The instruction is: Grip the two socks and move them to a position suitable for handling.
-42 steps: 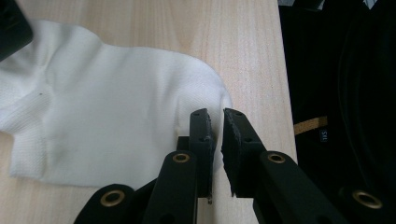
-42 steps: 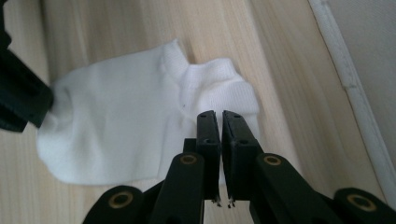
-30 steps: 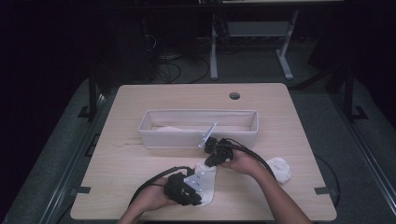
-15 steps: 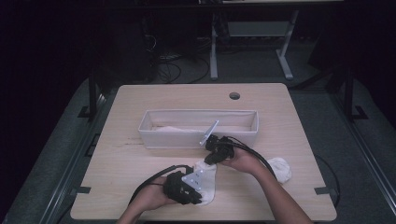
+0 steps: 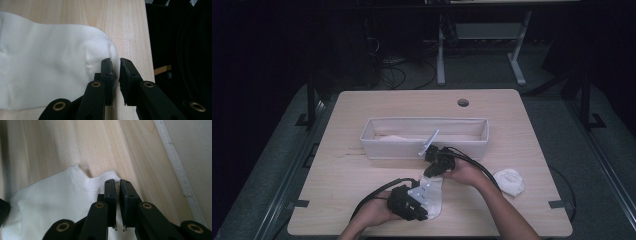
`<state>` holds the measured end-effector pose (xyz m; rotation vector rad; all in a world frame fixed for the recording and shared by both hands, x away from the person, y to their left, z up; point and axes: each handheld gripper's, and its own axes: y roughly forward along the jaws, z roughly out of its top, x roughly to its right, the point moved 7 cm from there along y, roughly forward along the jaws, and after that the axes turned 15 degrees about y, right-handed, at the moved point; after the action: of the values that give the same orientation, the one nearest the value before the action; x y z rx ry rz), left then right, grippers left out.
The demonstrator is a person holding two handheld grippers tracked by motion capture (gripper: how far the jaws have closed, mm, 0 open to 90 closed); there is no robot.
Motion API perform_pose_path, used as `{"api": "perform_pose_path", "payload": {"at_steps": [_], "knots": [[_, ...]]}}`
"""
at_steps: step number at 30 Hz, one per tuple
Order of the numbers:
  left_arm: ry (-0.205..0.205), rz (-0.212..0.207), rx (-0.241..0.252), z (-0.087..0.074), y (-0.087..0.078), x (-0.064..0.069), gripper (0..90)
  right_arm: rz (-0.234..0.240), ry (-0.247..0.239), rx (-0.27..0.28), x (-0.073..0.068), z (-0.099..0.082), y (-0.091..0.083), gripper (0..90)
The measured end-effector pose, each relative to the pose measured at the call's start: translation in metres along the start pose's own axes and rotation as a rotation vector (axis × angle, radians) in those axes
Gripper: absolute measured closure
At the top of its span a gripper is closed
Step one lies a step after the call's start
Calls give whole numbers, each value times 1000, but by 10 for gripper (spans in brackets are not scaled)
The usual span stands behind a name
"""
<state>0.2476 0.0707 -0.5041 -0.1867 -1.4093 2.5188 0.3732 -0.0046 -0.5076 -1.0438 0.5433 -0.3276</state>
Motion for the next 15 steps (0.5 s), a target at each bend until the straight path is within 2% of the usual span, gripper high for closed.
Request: {"api": "perform_pose_path", "payload": {"at_steps": [5,7,12,15], "knots": [[1,-1,-2,0,0,0,808,-3,4,3,2,-1,-1,829],[4,9,11,2,-3,0,804,4,1,9,0,0,-2,811],[-3,52,26,1,-18,-2,778,3,-17,51,-6,1,-15,787],[-11,76,33,-2,-26,-4,756,-1,-23,58,-7,-1,-21,766]]}}
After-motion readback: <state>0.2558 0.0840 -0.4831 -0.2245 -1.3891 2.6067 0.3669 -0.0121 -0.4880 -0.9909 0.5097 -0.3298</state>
